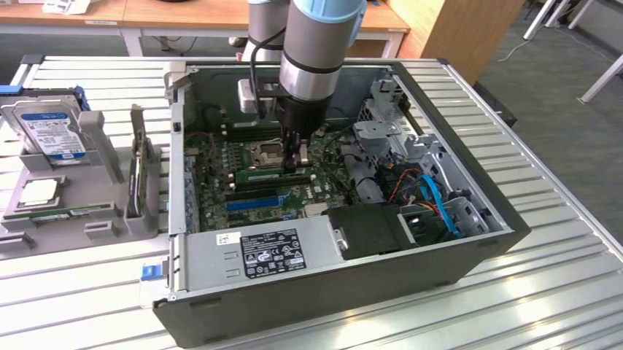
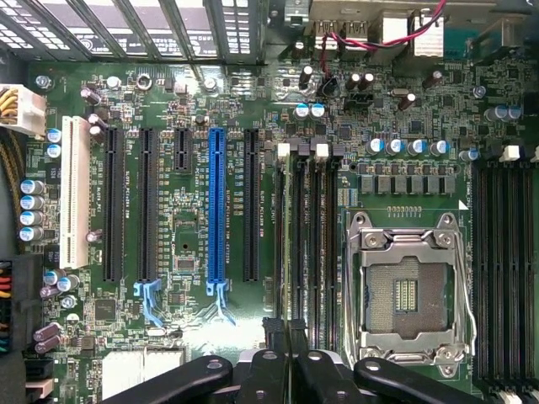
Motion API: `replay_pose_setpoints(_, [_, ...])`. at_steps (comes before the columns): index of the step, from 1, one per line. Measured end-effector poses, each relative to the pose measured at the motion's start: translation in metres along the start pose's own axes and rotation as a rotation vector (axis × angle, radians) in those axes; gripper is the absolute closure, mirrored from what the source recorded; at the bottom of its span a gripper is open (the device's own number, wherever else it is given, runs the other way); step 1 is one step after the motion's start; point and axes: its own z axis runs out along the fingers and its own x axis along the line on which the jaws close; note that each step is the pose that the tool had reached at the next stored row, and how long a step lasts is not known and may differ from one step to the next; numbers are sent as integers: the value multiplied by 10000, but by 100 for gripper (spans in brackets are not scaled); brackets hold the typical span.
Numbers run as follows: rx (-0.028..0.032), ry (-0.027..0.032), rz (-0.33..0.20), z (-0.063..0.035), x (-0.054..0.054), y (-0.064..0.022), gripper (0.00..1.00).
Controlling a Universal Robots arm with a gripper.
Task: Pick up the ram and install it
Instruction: 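Insert the ram into the slot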
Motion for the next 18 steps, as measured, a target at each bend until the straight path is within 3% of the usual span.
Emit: replay_pose_setpoints(18, [-4, 4, -96, 5, 0, 0, 88])
